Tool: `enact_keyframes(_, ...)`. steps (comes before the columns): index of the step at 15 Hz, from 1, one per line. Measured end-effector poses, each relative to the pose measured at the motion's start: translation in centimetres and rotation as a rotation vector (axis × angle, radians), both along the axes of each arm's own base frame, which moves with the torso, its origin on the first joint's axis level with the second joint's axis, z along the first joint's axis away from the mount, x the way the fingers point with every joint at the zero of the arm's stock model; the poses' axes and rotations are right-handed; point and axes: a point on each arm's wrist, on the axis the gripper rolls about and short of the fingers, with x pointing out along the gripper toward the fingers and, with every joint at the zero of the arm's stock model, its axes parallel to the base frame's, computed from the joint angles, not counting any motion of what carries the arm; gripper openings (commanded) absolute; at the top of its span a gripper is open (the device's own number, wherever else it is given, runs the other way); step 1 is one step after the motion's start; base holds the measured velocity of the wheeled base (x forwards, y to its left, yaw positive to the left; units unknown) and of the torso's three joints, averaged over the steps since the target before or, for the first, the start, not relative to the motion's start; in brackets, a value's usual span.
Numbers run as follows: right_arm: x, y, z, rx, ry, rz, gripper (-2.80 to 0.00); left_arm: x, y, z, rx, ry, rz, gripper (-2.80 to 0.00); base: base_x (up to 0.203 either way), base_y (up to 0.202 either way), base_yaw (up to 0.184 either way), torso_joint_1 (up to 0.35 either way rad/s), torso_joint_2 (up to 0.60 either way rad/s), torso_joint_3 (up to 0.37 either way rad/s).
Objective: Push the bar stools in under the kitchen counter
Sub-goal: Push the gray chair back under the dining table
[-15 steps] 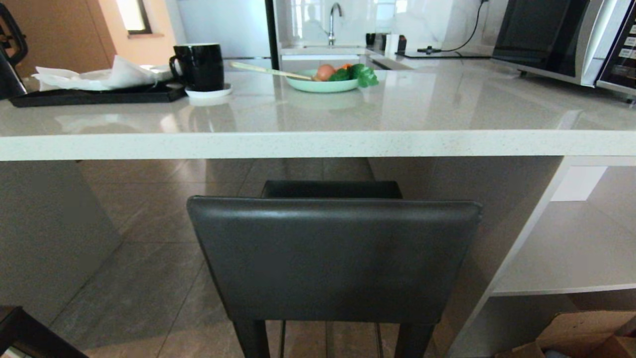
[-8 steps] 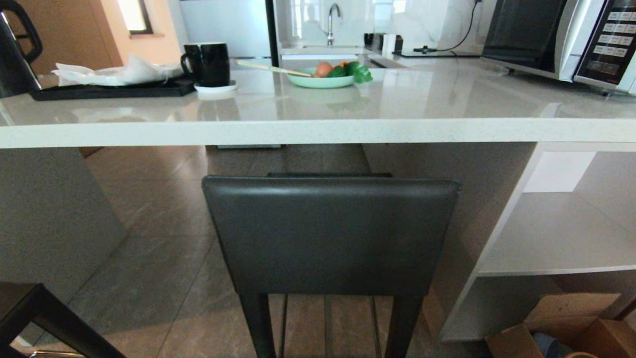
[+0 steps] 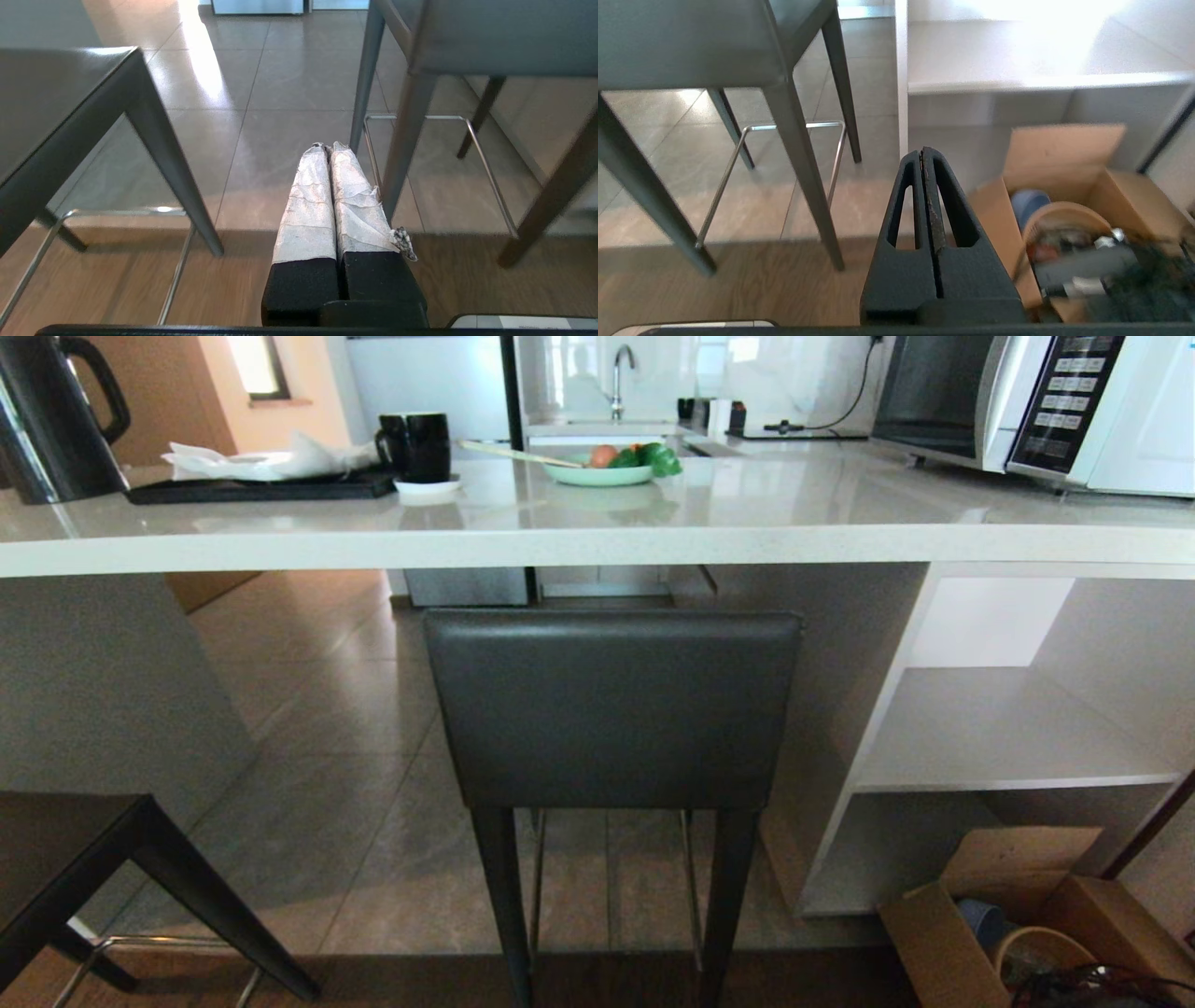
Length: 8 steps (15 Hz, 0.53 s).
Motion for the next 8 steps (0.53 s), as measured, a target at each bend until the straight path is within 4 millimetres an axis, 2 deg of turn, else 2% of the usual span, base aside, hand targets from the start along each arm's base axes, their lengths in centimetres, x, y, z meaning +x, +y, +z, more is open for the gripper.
enact_keyframes(8, -0.01, 0.0, 0.04, 0.0, -0.002, 0.0, -2.8, 0.0, 0.0, 0.0, 0.0, -0.001, 0.0, -2.8, -0.197, 0.0, -0.001, 0.003, 0.0, 0.004)
